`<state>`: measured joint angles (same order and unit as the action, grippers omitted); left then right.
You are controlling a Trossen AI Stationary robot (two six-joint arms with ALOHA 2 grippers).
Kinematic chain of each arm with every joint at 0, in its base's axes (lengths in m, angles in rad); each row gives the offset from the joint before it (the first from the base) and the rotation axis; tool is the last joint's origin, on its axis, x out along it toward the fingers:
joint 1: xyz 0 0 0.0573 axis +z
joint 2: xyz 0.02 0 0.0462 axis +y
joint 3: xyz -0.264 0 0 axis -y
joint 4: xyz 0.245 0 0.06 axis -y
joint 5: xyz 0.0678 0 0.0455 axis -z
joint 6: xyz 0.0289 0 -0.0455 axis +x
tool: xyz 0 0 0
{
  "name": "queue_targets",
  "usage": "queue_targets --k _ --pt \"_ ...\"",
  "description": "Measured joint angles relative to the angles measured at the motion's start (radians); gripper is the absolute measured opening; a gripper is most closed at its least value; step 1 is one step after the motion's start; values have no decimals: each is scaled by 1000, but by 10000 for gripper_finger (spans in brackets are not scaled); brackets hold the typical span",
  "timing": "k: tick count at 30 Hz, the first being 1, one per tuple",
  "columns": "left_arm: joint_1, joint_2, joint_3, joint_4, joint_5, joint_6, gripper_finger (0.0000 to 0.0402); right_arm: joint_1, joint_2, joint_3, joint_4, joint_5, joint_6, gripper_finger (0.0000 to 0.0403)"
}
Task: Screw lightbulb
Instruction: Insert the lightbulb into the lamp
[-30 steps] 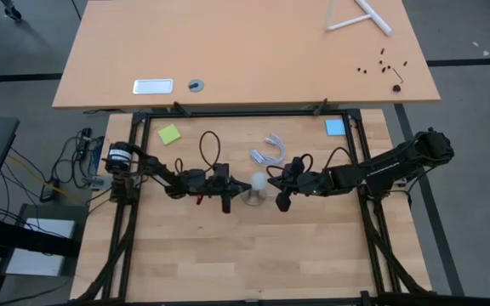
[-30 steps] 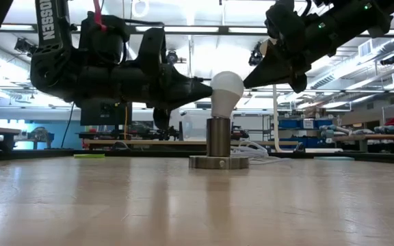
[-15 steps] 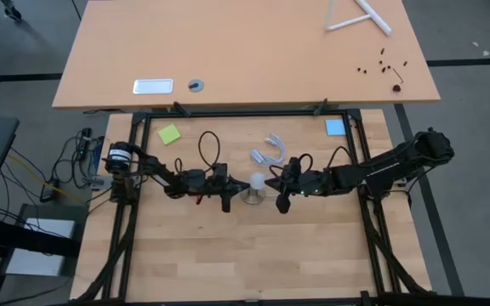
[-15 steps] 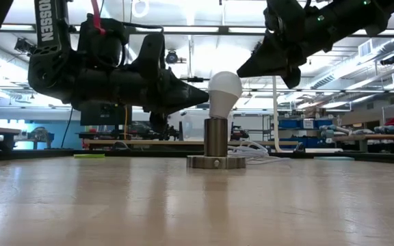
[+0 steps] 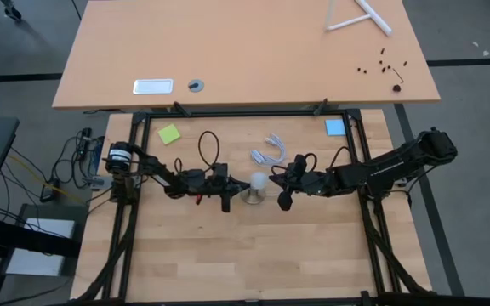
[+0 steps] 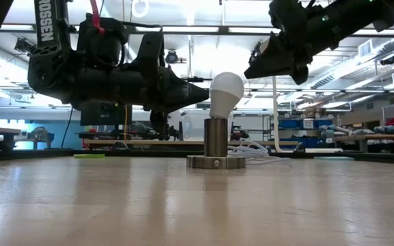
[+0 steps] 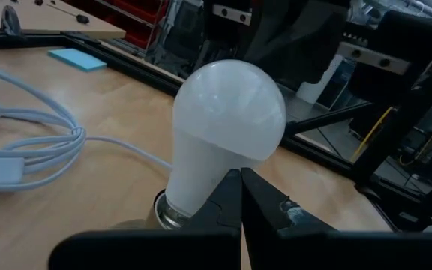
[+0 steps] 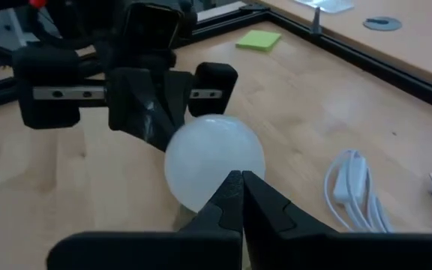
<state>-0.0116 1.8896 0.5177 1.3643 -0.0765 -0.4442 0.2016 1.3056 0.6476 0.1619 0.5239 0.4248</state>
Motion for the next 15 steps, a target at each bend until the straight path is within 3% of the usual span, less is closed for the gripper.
queue_targets --k 6,11,15 --pt "5 0 -2 -3 4 21 5 -3 -1 70 -43 -87 -51 83" --pt "30 1 -66 32 1 15 5 -32 0 229 -289 -121 -93 190" --pt "47 1 -146 129 -9 -5 5 -90 9 373 -476 -248 -127 273"
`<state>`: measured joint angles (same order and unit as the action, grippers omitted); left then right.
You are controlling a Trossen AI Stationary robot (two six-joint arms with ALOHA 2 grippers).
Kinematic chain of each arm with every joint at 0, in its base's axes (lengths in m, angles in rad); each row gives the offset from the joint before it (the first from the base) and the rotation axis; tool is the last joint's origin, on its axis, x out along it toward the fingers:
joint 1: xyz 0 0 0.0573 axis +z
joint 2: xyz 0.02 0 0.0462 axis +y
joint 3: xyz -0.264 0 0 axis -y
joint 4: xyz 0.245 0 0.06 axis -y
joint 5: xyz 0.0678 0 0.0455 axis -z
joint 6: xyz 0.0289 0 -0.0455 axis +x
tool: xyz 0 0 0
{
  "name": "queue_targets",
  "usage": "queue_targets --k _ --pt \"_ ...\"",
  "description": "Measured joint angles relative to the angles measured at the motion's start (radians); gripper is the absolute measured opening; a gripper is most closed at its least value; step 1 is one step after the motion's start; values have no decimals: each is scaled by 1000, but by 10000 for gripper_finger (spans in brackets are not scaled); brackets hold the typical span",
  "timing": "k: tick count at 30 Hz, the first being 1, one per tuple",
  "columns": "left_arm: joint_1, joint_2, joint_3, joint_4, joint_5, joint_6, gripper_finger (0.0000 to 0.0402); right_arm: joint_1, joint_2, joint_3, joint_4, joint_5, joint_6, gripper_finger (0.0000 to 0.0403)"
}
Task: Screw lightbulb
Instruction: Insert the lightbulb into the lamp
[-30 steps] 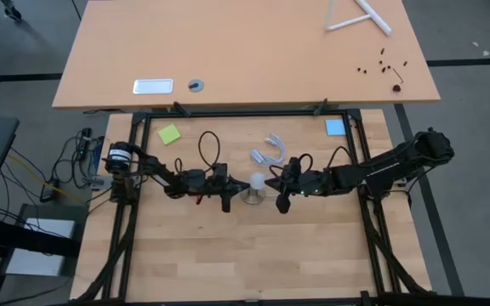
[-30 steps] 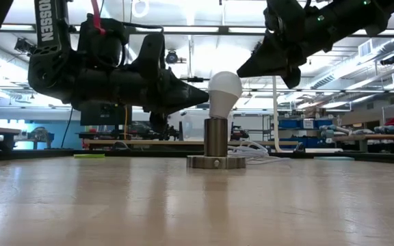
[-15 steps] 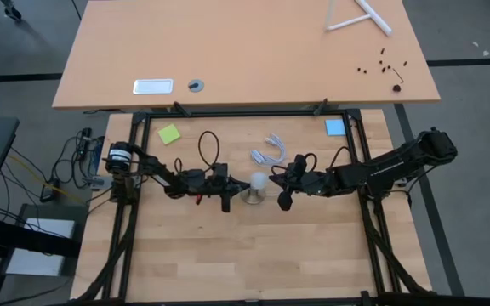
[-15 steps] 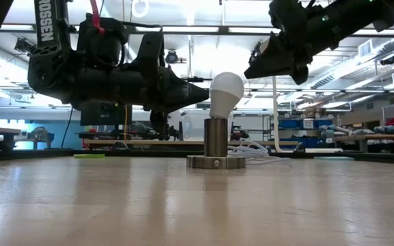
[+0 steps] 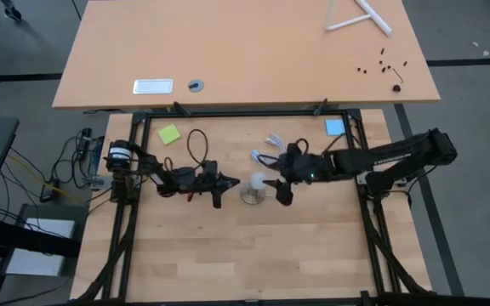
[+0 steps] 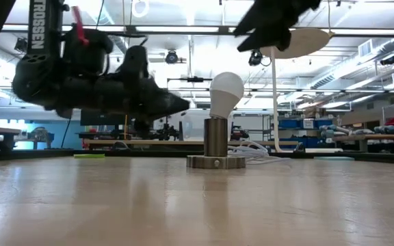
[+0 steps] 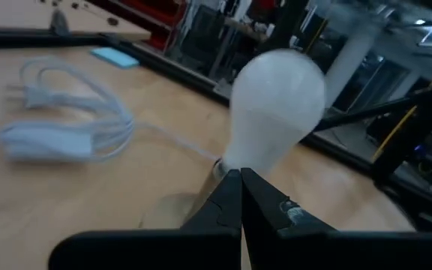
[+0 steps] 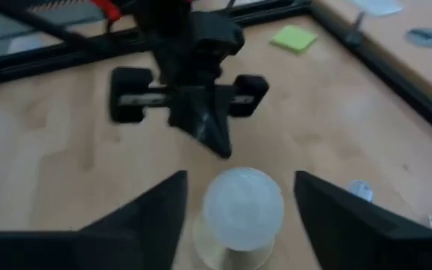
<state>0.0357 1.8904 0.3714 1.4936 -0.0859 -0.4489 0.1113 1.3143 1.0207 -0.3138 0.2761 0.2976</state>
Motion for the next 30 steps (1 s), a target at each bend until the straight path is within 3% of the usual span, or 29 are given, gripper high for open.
queue_targets --k 3,7,15,23,30 --pt "17 0 -21 -32 1 -5 5 -52 20 89 -128 -93 -38 312" --pt "23 0 21 -159 38 8 5 -117 86 195 -285 -159 -65 332" --pt "23 0 138 -309 72 131 5 -151 271 346 -460 -250 -144 328" --pt "21 0 192 -459 135 157 7 -153 374 417 -534 -260 -224 332" --pt "20 0 197 -480 177 182 60 -154 384 418 -542 -327 -249 328"
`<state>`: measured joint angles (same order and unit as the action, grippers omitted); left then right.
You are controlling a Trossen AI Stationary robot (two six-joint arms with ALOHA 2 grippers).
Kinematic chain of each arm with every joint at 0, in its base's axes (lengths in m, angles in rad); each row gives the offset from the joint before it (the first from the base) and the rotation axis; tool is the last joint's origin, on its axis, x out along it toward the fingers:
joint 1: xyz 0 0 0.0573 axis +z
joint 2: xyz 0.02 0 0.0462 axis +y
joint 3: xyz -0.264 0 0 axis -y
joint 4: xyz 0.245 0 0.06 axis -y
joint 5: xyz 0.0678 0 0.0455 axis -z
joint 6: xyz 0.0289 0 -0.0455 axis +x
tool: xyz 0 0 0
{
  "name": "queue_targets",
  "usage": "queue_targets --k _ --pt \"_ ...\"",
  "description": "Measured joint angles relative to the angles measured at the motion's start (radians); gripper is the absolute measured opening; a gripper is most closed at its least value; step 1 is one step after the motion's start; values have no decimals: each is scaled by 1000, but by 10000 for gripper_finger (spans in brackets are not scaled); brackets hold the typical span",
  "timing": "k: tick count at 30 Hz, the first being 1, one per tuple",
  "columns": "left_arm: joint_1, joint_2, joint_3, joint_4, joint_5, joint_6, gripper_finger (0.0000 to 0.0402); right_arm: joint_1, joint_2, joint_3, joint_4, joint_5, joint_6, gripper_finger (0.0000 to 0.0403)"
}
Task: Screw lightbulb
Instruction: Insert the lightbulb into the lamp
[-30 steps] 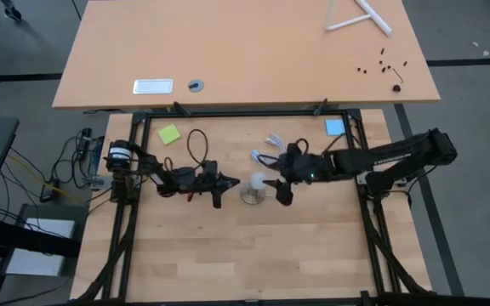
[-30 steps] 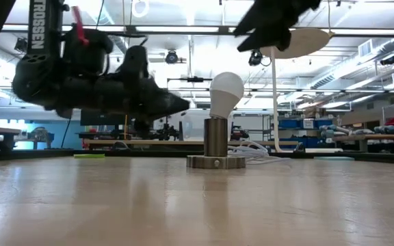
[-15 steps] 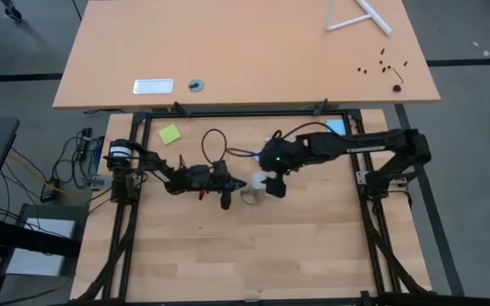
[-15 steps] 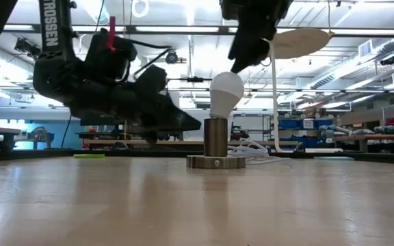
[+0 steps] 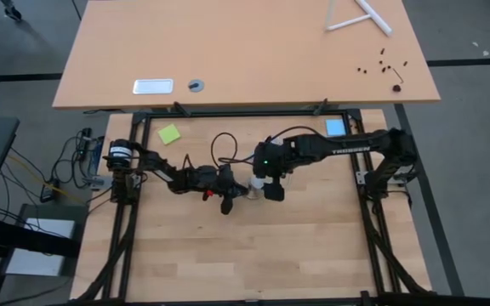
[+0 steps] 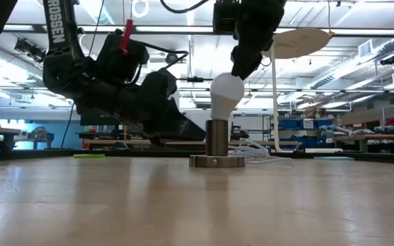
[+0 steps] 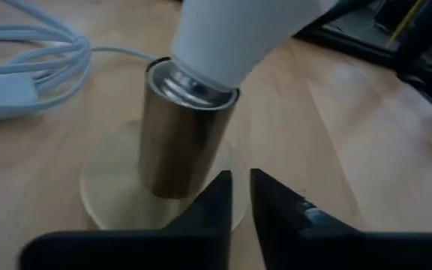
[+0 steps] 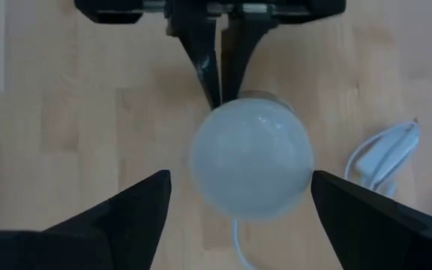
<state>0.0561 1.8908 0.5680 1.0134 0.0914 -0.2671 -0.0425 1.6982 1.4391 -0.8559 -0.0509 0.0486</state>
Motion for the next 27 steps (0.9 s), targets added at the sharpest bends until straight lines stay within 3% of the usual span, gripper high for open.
queue_targets --k 7,14,20,27 --pt "-9 0 32 -12 -33 46 155 0 4 0 15 0 -24 325" --pt "-34 0 74 -138 -224 88 228 0 4 0 26 1 -27 323" --pt "-35 0 75 -136 -301 103 258 0 4 -1 26 2 -31 318" --pt "-35 0 87 -118 -262 190 264 0 4 -1 32 3 -37 317"
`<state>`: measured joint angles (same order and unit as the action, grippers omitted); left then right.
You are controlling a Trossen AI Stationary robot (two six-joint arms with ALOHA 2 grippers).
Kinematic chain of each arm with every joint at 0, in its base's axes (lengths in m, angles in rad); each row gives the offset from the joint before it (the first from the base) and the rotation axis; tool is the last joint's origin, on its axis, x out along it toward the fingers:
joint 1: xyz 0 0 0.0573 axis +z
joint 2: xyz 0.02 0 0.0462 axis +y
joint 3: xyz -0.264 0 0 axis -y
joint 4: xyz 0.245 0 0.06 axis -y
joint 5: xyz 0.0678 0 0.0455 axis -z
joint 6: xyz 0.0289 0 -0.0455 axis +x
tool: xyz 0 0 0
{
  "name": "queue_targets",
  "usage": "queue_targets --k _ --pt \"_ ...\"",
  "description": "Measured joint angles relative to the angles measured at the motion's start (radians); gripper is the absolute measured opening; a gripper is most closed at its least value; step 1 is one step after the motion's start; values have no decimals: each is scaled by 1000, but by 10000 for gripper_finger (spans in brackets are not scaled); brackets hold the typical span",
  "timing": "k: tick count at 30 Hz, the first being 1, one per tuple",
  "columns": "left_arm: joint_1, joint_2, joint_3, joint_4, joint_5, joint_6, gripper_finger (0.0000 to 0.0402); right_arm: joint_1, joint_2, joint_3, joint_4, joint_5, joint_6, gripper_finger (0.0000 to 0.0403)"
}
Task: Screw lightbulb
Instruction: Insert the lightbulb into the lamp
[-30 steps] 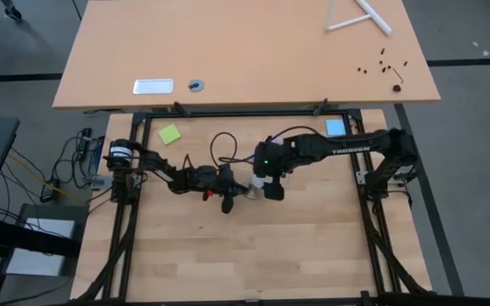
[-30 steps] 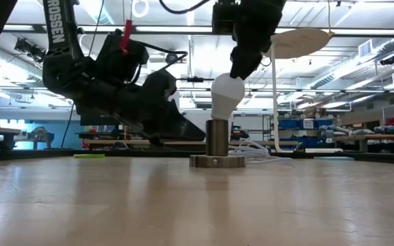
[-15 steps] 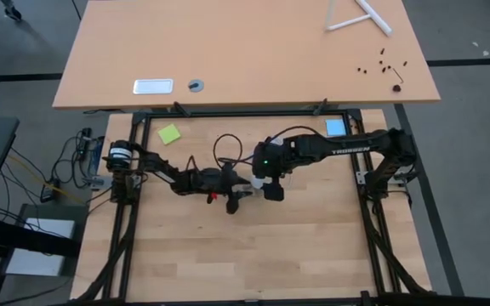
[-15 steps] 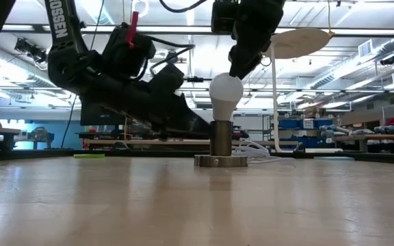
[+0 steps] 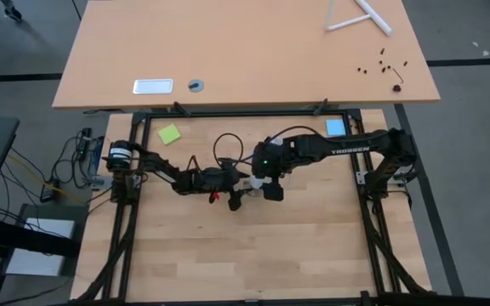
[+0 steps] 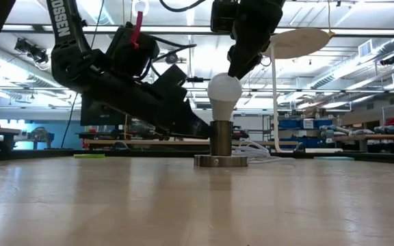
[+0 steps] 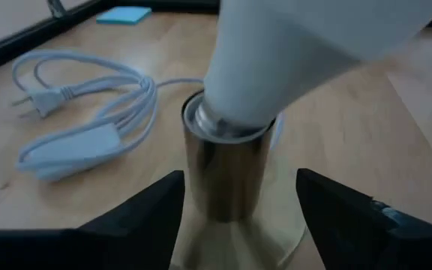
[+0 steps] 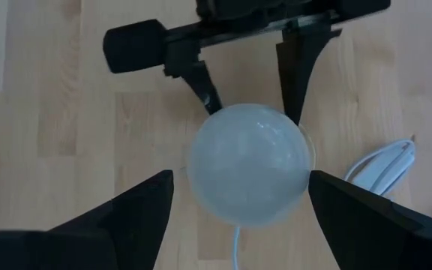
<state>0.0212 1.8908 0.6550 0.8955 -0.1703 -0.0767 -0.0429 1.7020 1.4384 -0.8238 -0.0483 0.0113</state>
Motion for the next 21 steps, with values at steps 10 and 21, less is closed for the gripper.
queue_targets --k 10,21 --pt "10 35 58 -11 7 54 264 0 0 0 -1 2 0 314" --pt "14 159 127 57 44 14 264 0 0 0 -6 2 -5 310"
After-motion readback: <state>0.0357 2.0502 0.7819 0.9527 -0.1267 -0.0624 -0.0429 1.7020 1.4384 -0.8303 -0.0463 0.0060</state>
